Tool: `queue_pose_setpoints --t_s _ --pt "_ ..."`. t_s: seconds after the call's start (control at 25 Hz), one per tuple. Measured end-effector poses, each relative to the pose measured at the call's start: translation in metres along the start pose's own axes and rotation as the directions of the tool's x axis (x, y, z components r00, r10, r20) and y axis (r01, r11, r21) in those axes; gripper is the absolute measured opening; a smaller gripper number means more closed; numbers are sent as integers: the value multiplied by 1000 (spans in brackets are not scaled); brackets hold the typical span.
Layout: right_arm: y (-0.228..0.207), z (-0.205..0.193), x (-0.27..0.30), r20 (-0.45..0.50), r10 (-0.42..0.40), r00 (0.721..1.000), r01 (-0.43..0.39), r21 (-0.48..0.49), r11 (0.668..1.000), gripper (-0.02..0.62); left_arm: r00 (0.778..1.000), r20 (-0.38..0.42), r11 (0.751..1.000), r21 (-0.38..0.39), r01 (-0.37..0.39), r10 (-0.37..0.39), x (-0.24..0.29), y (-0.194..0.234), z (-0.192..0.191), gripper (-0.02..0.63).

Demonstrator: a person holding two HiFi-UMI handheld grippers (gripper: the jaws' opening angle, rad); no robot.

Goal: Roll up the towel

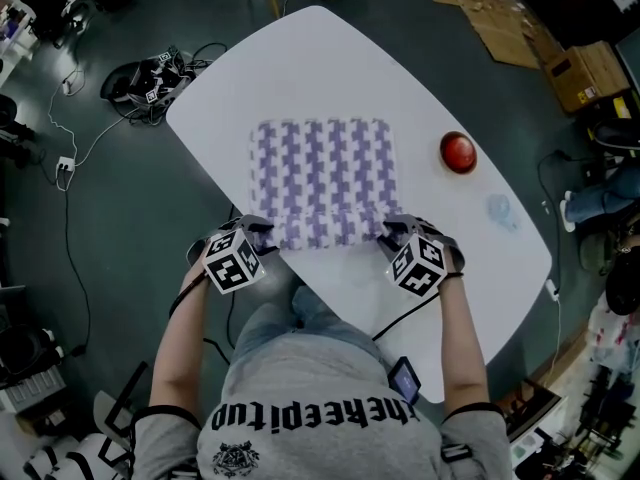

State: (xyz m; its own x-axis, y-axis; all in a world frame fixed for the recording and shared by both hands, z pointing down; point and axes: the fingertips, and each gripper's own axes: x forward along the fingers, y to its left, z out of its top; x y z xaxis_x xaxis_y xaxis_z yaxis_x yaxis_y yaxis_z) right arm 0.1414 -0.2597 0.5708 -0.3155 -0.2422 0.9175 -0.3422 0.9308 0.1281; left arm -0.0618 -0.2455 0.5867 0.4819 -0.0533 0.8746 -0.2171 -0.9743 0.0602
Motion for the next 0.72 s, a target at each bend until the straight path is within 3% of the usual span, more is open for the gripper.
queue_pose_setpoints --t_s 0.16,0.52,0.72 --pt "8 -4 -9 25 -35 999 35 16 999 103 999 39 999 -38 -14 16 -7 -11 1 167" --pt "-33 10 -9 52 -135 990 132 57 990 102 987 69 987 -91 -136 142 -20 39 15 167" --pt "-39 29 -2 51 -201 978 196 76 978 101 971 80 967 -146 -210 223 -29 56 3 167"
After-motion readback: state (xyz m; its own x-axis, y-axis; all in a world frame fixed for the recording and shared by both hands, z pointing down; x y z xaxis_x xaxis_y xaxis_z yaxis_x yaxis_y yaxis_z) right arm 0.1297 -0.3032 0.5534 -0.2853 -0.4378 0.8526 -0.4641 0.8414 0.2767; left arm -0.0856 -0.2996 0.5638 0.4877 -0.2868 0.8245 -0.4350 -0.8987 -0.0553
